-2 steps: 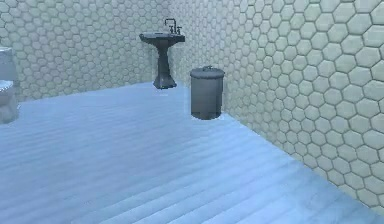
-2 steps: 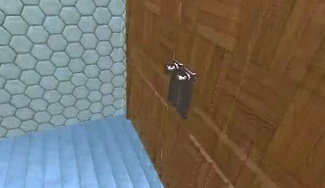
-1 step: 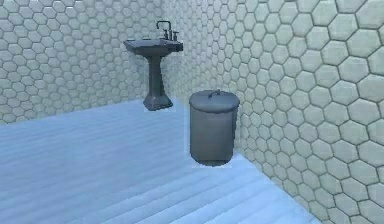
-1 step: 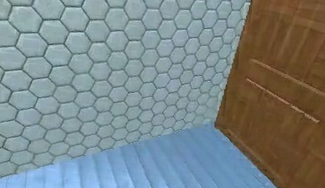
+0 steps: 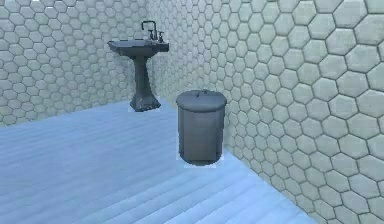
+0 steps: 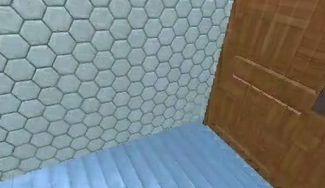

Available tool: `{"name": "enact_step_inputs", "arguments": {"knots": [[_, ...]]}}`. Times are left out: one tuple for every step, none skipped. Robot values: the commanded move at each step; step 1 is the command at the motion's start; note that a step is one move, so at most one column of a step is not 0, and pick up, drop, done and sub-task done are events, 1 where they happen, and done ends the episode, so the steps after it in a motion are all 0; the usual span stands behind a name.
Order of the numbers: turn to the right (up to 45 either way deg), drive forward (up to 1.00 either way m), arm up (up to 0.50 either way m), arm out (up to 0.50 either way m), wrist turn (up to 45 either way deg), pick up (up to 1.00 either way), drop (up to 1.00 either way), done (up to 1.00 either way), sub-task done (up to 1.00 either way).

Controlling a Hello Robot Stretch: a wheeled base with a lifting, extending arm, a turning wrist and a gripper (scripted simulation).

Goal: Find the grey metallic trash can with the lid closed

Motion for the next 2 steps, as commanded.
{"name": "enact_step_inputs", "arguments": {"knots": [[0.0, 0.70, 0.00, 0.00, 0.0, 0.00, 0.00, 0.00, 0.00], [0.0, 0.00, 0.00, 0.00, 0.0, 0.00, 0.00, 1.00, 0.00]]}}
